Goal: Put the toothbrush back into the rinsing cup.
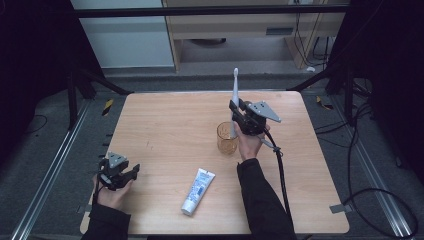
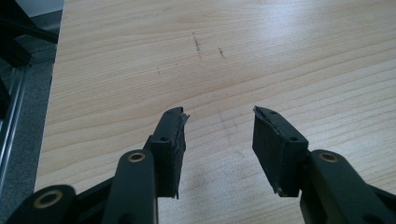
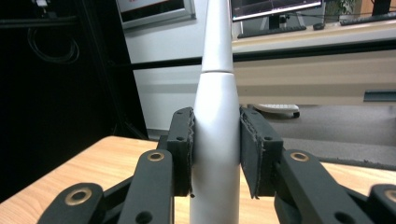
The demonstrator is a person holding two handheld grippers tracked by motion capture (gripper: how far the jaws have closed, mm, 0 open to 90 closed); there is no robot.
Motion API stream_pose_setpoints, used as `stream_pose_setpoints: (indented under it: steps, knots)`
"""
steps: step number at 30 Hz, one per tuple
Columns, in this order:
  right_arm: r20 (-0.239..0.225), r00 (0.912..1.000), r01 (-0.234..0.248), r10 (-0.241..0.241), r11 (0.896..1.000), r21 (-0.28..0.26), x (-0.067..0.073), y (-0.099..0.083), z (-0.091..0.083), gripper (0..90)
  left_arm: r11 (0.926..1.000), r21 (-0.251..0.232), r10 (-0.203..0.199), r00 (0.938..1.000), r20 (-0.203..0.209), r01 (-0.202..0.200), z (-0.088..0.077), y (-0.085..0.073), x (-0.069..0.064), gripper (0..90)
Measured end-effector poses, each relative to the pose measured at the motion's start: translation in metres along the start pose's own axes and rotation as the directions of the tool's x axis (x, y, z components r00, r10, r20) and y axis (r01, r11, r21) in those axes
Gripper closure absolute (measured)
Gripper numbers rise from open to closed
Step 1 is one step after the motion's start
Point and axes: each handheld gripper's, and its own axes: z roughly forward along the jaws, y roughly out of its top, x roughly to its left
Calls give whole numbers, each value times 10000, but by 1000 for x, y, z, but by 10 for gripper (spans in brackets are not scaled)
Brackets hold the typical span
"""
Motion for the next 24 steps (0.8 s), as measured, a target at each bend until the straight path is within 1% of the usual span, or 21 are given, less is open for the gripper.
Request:
stream_pose_setpoints:
  steps: [1,3,5,8,10,11,12,13,14,15,16,17,19,20,22,24]
  knots:
    - [-3,10000,10,-10,10000,28,0,-2,0,672,10000,0,0,10000,0,0,0,0,0,531]
    - [-36,9999,100,-100,9996,269,1,-4,1,671,10000,12,2,10000,2,-2,0,0,0,531]
    - [-44,9995,314,-313,9987,410,3,-6,2,671,10000,7,10,10000,14,-10,0,0,0,531]
    - [-108,9989,453,-448,9971,605,7,-8,2,671,10000,12,9,10000,9,-9,0,0,0,531]
    - [-53,9980,631,-629,9951,767,8,-9,3,670,10000,13,12,10000,12,-12,0,0,0,531]
    - [-38,9979,642,-641,9939,900,8,-9,3,670,10000,12,14,10000,10,-14,0,0,0,531]
    - [-38,9979,642,-641,9939,900,8,-9,3,670,10000,12,14,10000,10,-14,0,0,0,531]
    - [-15,9983,575,-577,9917,1149,7,-10,2,670,10000,2,14,10000,7,-14,0,0,0,531]
    - [-15,9983,575,-577,9917,1149,7,-10,2,670,10000,2,18,10000,9,-18,0,0,0,531]
    - [-44,9981,622,-622,9889,1353,6,-10,2,669,10000,10,20,10000,7,-20,0,0,-1,531]
    - [-44,9981,622,-622,9889,1353,6,-10,2,669,10000,10,20,10000,7,-20,0,0,-1,531]
    - [-43,9975,709,-712,9853,1553,5,-10,1,669,10000,42,33,10000,4,-33,0,0,-1,531]
    - [-41,9973,732,-735,9837,1642,5,-10,0,669,10000,49,34,10000,7,-34,0,0,-1,531]
    - [-22,9961,869,-880,9792,1836,5,-11,-1,670,10000,51,37,10000,5,-37,0,0,-1,531]
    - [0,9966,813,-828,9779,1925,4,-12,-3,670,10000,48,39,10000,5,-39,0,0,-1,531]
    - [-37,9970,759,-768,9743,2122,2,-13,-5,670,10000,48,54,10000,9,-54,0,0,-1,531]
